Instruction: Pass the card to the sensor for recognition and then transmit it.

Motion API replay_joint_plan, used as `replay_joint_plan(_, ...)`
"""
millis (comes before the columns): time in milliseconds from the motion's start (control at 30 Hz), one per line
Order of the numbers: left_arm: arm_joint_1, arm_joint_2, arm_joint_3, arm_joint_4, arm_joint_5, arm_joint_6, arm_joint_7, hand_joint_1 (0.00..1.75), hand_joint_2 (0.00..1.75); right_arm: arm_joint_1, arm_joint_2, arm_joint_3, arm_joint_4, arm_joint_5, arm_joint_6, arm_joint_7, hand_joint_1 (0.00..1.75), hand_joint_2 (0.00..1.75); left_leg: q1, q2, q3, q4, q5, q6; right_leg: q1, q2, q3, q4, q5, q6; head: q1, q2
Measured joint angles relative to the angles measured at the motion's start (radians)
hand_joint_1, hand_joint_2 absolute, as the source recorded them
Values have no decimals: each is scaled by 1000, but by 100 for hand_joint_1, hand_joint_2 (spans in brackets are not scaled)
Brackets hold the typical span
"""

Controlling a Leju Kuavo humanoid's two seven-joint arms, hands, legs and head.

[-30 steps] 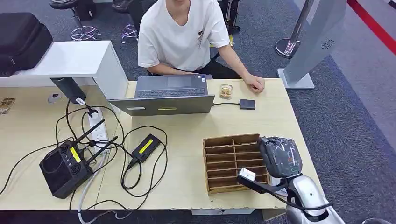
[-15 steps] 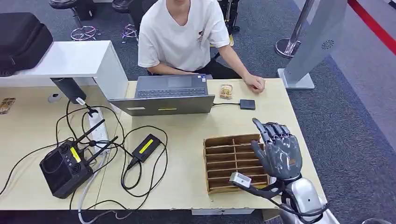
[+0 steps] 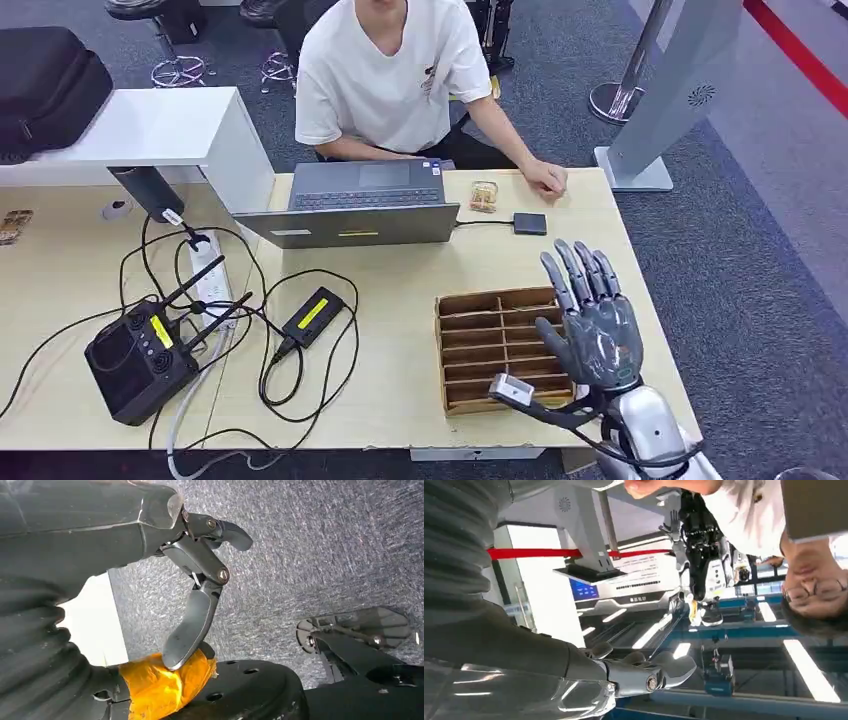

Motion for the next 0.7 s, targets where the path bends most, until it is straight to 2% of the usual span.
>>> replay_joint_plan(333,0,0,-9,0,-3,-4,0,0,175,-75,7,-1,151,23,13,18,0,175,0,0,0,0,0,0,0,0,0,0,0,0,0,0)
replay_joint_plan(700,0,0,-22,0,-3,-5,5,0,175,-99,16,-3,218,16,12,28,0,175,0,0,0,0,0,0,0,0,0,0,0,0,0,0)
